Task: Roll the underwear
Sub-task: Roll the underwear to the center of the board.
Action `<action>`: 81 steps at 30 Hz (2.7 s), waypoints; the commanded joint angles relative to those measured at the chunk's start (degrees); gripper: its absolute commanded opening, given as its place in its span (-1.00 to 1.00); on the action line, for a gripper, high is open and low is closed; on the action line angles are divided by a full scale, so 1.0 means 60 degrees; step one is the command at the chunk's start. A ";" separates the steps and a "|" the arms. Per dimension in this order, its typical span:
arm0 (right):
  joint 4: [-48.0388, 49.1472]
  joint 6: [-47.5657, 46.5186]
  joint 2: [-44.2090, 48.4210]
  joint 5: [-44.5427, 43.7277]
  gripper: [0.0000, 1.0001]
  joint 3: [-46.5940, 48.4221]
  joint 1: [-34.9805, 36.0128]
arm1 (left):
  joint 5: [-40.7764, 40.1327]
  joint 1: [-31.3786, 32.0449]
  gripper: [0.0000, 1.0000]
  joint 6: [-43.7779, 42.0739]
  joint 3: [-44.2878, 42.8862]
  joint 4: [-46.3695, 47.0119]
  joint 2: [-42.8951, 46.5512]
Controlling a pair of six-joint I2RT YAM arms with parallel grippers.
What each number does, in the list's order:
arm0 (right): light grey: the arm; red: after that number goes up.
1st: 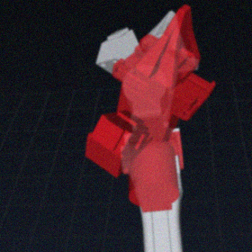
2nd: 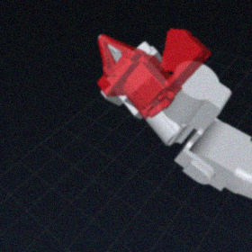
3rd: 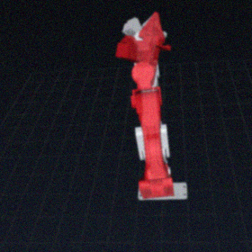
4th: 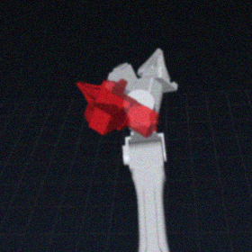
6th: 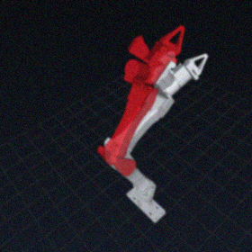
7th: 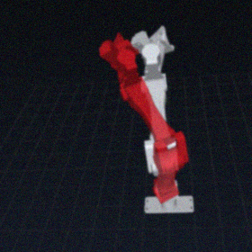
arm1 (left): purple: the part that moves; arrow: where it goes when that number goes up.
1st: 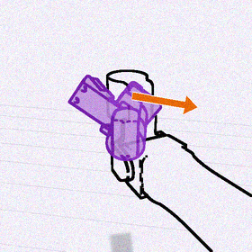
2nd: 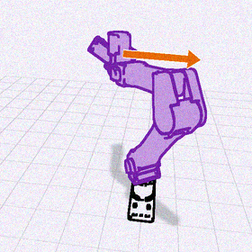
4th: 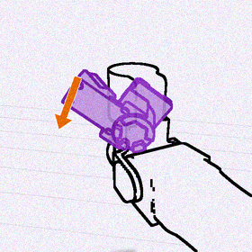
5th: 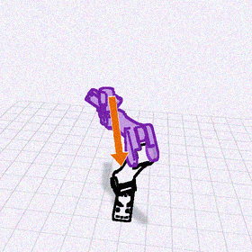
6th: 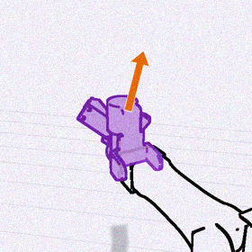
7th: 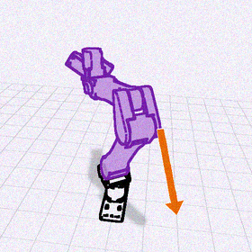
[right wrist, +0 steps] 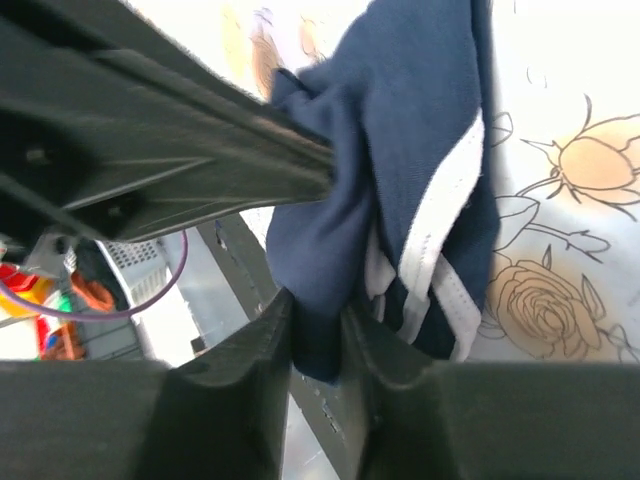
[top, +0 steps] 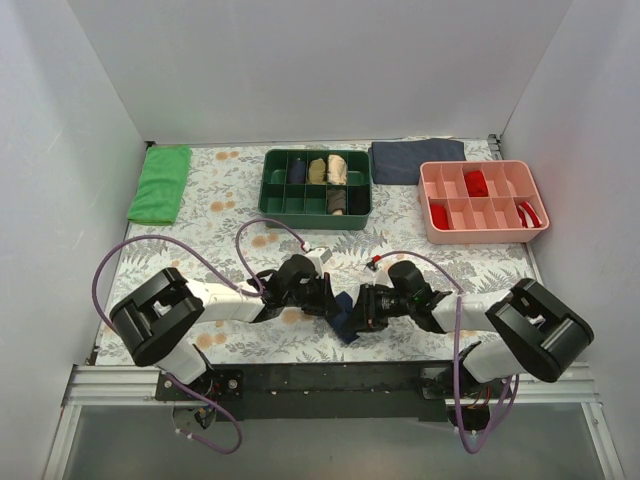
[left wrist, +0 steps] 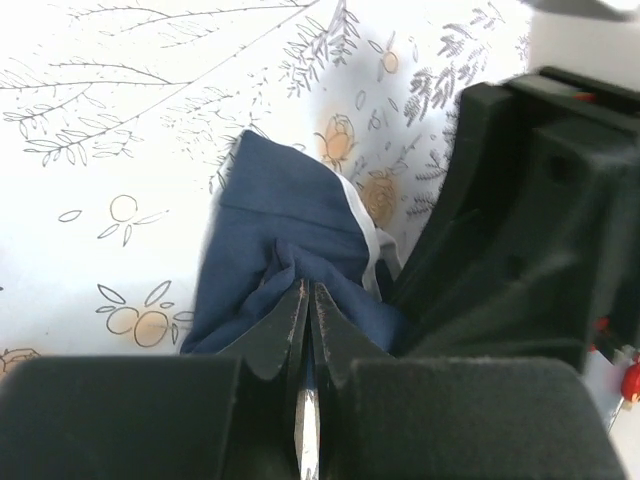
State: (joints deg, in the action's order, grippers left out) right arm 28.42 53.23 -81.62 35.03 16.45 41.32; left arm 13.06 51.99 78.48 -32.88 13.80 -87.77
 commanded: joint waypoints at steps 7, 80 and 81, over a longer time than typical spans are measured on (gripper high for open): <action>-0.2800 -0.2277 0.2733 -0.2495 0.25 0.0934 0.0056 | -0.0609 0.0125 -1.00 0.0163 -0.0115 0.0233 -0.0592; -0.3874 -0.1052 0.3012 -0.8344 -0.78 0.0350 0.4862 | -0.2484 0.0051 -0.23 0.0749 -0.0819 -0.1246 0.1706; -0.3786 -0.0977 0.3115 -0.8197 -0.78 0.0263 0.4716 | -0.2412 0.0051 -0.23 0.0734 -0.0746 -0.1217 0.1896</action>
State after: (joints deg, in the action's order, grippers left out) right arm 2.87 43.83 -64.82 -19.81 21.28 71.64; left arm 1.48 52.53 82.98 -36.93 7.51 -82.15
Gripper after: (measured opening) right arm 0.157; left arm 0.382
